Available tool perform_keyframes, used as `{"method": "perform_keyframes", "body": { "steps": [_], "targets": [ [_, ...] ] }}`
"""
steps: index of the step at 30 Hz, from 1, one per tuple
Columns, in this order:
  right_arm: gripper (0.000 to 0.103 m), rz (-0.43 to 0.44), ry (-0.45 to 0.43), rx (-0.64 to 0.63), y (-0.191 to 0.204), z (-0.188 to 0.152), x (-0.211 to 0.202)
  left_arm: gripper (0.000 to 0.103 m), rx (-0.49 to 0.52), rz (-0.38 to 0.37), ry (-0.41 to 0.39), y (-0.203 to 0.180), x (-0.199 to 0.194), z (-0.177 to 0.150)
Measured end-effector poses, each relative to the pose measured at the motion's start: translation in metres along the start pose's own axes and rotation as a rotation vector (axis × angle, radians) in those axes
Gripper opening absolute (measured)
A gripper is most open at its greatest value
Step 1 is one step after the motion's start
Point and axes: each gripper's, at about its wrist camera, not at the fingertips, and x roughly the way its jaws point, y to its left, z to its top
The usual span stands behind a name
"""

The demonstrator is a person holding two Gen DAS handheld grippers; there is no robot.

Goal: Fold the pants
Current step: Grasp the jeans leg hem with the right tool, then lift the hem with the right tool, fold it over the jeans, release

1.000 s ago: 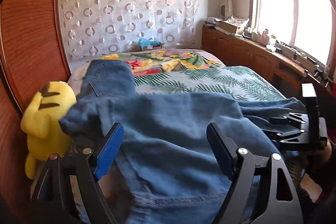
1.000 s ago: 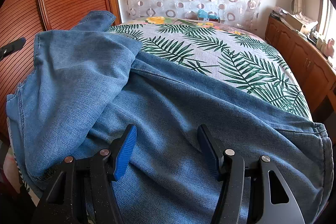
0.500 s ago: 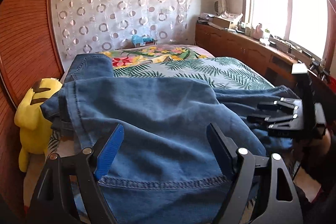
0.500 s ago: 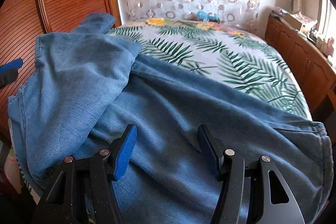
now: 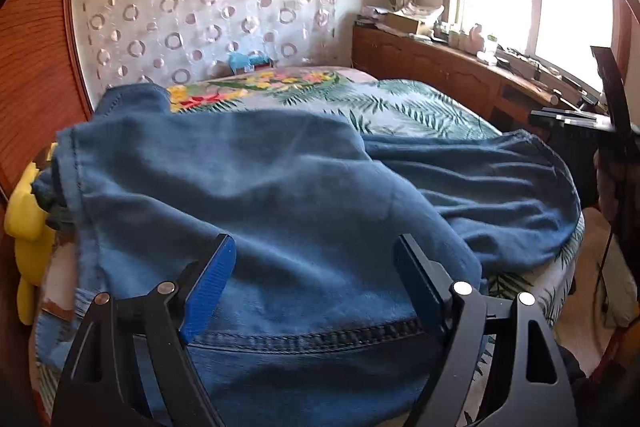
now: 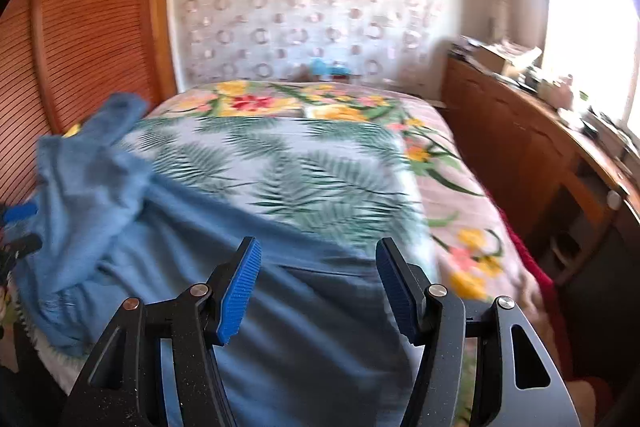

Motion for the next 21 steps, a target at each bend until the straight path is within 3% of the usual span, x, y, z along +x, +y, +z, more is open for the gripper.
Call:
{"method": "perform_keyframes", "body": {
  "steps": [5, 12, 15, 17, 21],
  "targets": [
    [0.057, 0.005, 0.076, 0.062, -0.039, -0.004, 0.021, 0.082, -0.023, -0.012, 0.046, 0.001, 0.014, -0.008],
    [0.049, 0.053, 0.157, 0.074, -0.043, -0.001, 0.049, 0.082, -0.004, 0.004, 0.048, -0.006, 0.019, -0.015],
    [0.038, 0.074, 0.187, 0.069, -0.039, 0.002, 0.055, 0.082, -0.016, -0.002, 0.044, -0.005, 0.018, -0.016],
    [0.02, 0.092, 0.194, 0.066, -0.04, 0.005, 0.055, 0.082, -0.024, -0.007, 0.043, -0.003, 0.018, -0.017],
    [0.012, 0.092, 0.135, 0.041, -0.039, 0.017, 0.048, 0.082, -0.024, -0.006, 0.039, -0.004, 0.018, -0.017]
  ]
}}
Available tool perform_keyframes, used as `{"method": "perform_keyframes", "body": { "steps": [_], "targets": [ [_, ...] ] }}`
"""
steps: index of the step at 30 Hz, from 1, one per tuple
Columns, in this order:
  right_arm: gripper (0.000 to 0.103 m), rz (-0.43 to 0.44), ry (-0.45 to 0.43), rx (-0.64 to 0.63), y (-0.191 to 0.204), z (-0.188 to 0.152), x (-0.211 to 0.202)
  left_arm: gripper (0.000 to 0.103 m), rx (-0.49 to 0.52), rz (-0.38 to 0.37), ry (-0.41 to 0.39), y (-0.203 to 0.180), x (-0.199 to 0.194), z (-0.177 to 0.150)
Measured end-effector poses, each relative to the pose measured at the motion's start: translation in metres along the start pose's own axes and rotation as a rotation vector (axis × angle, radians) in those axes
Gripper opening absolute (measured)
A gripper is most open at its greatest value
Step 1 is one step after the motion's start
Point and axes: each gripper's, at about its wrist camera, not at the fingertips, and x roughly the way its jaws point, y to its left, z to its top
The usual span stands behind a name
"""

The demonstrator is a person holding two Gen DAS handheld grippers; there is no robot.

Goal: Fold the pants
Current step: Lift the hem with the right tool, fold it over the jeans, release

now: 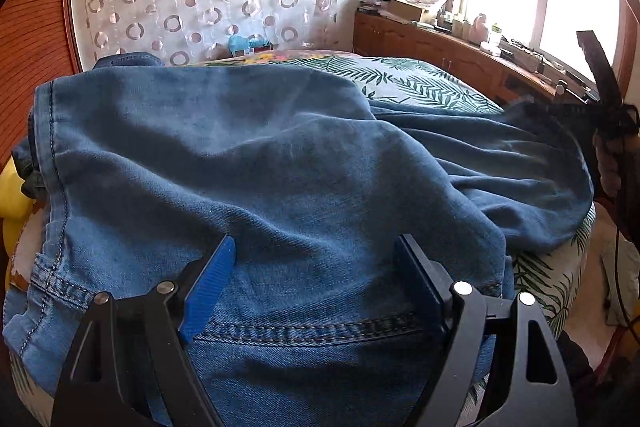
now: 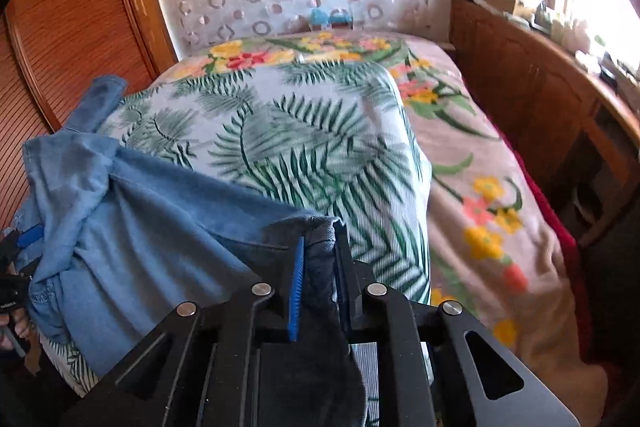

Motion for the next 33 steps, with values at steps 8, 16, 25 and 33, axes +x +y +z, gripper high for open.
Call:
{"method": "perform_keyframes", "body": {
  "steps": [8, 16, 25, 33],
  "targets": [
    [0.006, -0.119, -0.154, 0.002, -0.001, 0.029, -0.021, 0.082, 0.002, -0.001, -0.001, 0.001, 0.0, -0.001],
    [0.024, -0.188, -0.038, -0.006, -0.01, 0.023, 0.021, 0.082, 0.007, -0.001, -0.009, 0.0, -0.001, -0.001],
    [0.044, -0.145, -0.058, 0.033, -0.013, -0.018, -0.029, 0.082, 0.008, 0.001, -0.014, 0.0, 0.001, -0.002],
    [0.047, -0.128, -0.028, 0.059, -0.006, -0.067, -0.061, 0.082, 0.011, 0.005, -0.016, 0.003, 0.0, -0.001]
  ]
}}
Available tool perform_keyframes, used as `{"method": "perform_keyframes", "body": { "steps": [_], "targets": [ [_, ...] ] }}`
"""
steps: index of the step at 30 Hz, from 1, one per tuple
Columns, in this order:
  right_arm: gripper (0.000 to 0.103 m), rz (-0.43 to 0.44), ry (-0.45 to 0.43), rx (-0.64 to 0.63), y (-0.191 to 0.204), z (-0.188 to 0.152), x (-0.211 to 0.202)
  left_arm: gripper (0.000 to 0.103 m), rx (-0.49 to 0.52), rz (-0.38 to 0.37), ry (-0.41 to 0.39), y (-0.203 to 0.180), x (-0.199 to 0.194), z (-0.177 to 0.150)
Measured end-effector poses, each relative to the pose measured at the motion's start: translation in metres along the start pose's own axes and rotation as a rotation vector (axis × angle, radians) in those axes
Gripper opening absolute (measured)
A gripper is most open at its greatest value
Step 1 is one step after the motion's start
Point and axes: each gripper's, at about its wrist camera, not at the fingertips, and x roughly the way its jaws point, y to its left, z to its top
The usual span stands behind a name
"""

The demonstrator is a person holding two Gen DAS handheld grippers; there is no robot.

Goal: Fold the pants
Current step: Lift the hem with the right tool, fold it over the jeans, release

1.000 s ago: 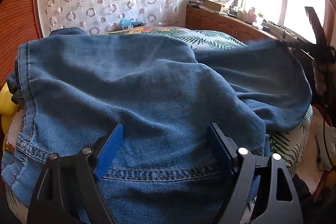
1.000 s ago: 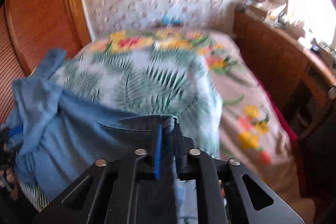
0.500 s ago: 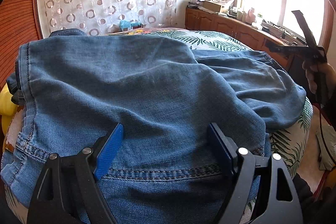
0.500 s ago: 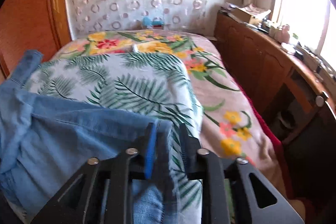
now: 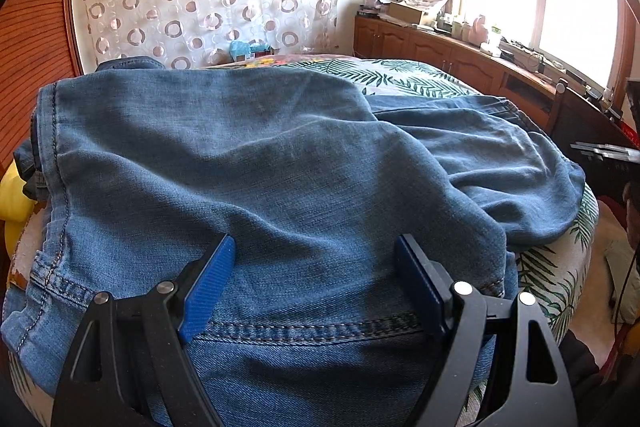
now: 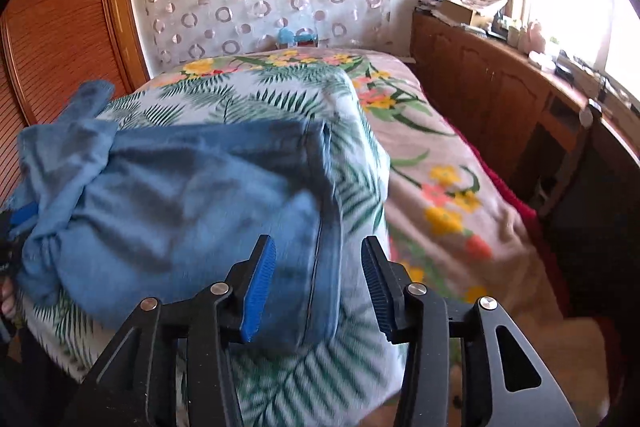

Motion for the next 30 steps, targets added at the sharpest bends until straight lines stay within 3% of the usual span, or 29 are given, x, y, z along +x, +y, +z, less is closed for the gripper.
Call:
{"method": "perform_keyframes", "body": {
  "steps": [7, 19, 21, 22, 24, 30],
  "targets": [
    [0.047, -0.046, 0.041, -0.007, 0.0, -0.014, -0.003, 0.082, 0.004, 0.002, -0.002, 0.002, 0.0, -0.001],
    [0.047, -0.033, 0.034, 0.003, -0.001, -0.018, 0.006, 0.082, 0.003, 0.003, -0.004, 0.001, 0.0, 0.0],
    [0.039, -0.01, 0.032, -0.005, -0.001, -0.021, 0.007, 0.082, 0.004, 0.004, -0.004, 0.001, 0.0, 0.0],
    [0.026, 0.009, 0.033, -0.01, 0.0, -0.021, 0.006, 0.082, 0.004, 0.005, -0.004, 0.001, 0.0, 0.0],
    [0.019, -0.001, 0.032, -0.023, 0.002, -0.021, 0.005, 0.082, 0.003, 0.005, -0.001, 0.002, -0.001, 0.0],
    [0.014, 0.033, -0.048, 0.009, -0.007, -0.006, -0.017, 0.082, 0.0, 0.002, -0.002, 0.001, -0.011, 0.001]
  ]
}}
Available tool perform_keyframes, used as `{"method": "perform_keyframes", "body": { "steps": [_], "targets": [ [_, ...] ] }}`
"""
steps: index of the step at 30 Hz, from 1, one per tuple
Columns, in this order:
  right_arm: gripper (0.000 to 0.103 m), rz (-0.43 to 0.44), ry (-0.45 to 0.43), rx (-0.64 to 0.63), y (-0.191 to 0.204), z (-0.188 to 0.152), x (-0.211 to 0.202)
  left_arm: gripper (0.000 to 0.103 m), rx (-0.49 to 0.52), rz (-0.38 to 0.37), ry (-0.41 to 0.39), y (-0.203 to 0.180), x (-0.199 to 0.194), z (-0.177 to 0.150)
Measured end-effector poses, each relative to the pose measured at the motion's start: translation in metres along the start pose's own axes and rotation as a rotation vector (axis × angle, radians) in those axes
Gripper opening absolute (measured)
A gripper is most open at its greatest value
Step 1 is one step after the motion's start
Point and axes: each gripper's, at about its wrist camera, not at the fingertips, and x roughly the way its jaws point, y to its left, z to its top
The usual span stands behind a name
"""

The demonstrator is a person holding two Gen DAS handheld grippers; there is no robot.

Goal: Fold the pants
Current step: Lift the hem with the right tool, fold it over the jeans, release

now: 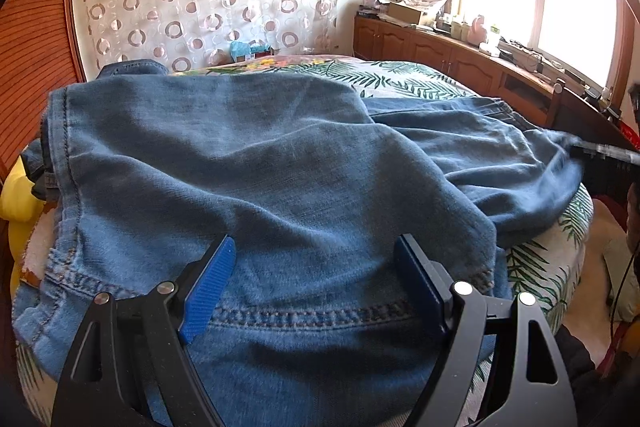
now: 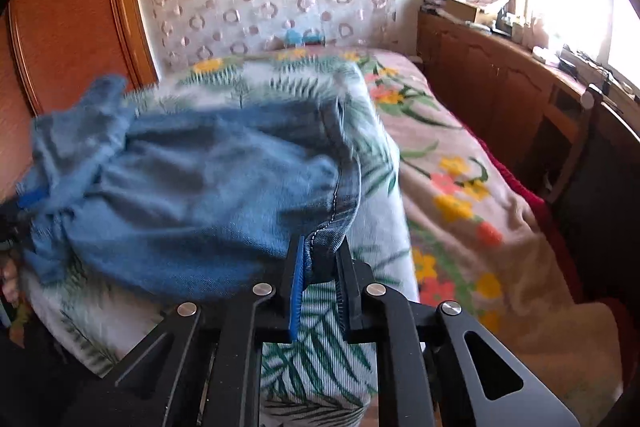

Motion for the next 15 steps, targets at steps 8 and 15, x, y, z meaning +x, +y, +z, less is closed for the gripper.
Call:
{"method": "perform_keyframes", "body": {
  "steps": [8, 15],
  "targets": [
    [0.013, 0.113, -0.171, -0.092, 0.043, 0.061, -0.046, 0.082, -0.037, 0.012, -0.07, 0.013, -0.036, 0.008],
    [0.01, 0.308, -0.277, -0.27, 0.141, 0.106, -0.057, 0.082, -0.096, 0.053, -0.146, 0.041, -0.071, 0.012]
  ]
}}
